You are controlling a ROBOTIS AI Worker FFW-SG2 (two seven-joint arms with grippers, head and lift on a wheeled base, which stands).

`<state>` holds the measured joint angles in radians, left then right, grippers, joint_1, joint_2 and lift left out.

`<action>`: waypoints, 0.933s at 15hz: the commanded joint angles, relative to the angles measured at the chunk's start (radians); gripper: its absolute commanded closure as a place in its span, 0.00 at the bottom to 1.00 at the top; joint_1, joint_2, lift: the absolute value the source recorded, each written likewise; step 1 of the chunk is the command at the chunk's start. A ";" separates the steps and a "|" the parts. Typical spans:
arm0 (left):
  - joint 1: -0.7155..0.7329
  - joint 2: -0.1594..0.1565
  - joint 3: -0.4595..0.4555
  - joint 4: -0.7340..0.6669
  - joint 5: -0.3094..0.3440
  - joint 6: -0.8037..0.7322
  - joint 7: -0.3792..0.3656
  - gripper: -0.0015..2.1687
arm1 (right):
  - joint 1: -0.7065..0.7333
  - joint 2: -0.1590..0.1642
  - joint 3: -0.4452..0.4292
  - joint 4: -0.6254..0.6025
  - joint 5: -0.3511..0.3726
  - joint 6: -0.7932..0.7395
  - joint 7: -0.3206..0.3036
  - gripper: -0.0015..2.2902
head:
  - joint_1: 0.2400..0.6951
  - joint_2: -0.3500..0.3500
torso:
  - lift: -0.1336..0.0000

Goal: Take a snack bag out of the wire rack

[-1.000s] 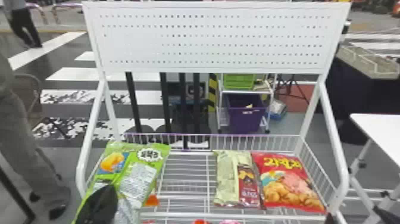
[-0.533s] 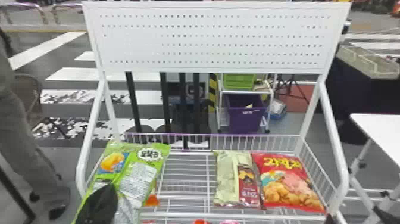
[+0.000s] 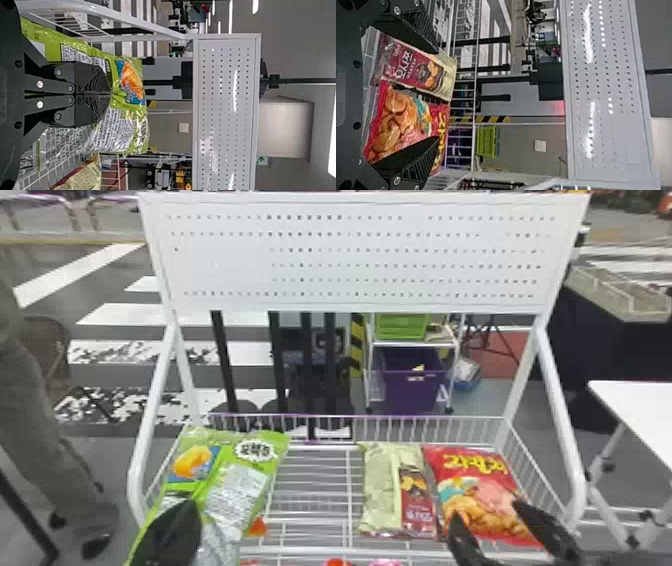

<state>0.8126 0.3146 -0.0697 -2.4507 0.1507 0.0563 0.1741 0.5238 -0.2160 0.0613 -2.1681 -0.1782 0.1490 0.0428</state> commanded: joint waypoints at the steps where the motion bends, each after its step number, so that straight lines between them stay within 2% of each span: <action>1: 0.007 0.000 0.004 -0.002 -0.003 -0.002 0.001 0.77 | -0.194 -0.016 0.055 0.133 -0.080 0.136 0.000 0.06 | 0.57 0.50 | 1.00; 4: 0.007 0.000 0.007 -0.001 -0.005 -0.002 -0.001 0.77 | -0.386 -0.008 0.115 0.291 -0.124 0.252 0.003 0.06 | 0.57 0.50 | 1.00; 6: 0.005 0.001 0.007 0.001 -0.005 -0.002 -0.001 0.77 | -0.478 0.013 0.140 0.383 -0.156 0.292 0.014 0.06 | 0.57 0.50 | 1.00; 9: -0.001 0.001 0.008 0.006 -0.003 0.001 0.001 0.77 | -0.582 0.020 0.200 0.498 -0.158 0.357 0.017 0.08 | 0.57 0.50 | 1.00; 10: -0.001 0.001 0.010 0.007 -0.002 0.001 0.001 0.77 | -0.605 0.020 0.216 0.522 -0.156 0.384 0.017 0.17 | 0.57 0.50 | 1.00; 11: -0.003 0.003 0.011 0.007 0.000 0.001 0.001 0.77 | -0.614 0.020 0.223 0.527 -0.153 0.400 0.017 0.32 | 0.57 0.50 | 1.00; 12: -0.003 0.003 0.013 0.009 0.000 0.001 0.001 0.77 | -0.619 0.021 0.226 0.524 -0.150 0.409 0.012 0.73 | 0.57 0.50 | 1.00; 13: -0.003 0.004 0.013 0.009 0.000 0.001 0.001 0.77 | -0.619 0.027 0.227 0.516 -0.149 0.421 0.002 0.99 | 0.57 0.50 | 1.00; 14: -0.004 0.004 0.013 0.010 0.001 0.001 0.001 0.77 | -0.620 0.027 0.235 0.508 -0.147 0.449 -0.004 0.99 | 0.57 0.50 | 1.00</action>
<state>0.8099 0.3183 -0.0574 -2.4422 0.1504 0.0576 0.1749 -0.0936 -0.1915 0.2878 -1.6498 -0.3277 0.5675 0.0425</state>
